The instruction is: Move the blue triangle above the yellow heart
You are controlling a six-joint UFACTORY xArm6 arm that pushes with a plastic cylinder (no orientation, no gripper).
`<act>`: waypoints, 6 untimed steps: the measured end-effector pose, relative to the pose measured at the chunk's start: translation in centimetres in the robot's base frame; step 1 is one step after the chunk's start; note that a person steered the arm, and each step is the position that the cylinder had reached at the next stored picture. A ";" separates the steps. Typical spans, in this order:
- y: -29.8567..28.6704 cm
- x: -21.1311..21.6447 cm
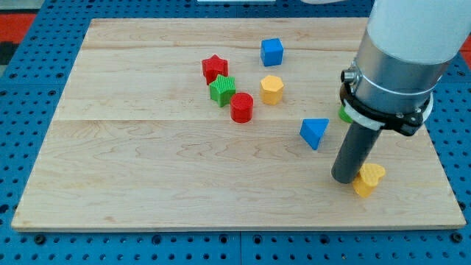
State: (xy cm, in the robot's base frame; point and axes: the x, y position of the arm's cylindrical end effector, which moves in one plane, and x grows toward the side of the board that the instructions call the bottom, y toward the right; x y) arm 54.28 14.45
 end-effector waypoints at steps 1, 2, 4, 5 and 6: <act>0.0 -1.0; 0.3 -2.0; -1.2 -1.2; -4.2 -1.1; -8.0 -1.1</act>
State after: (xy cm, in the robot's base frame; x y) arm 53.22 6.46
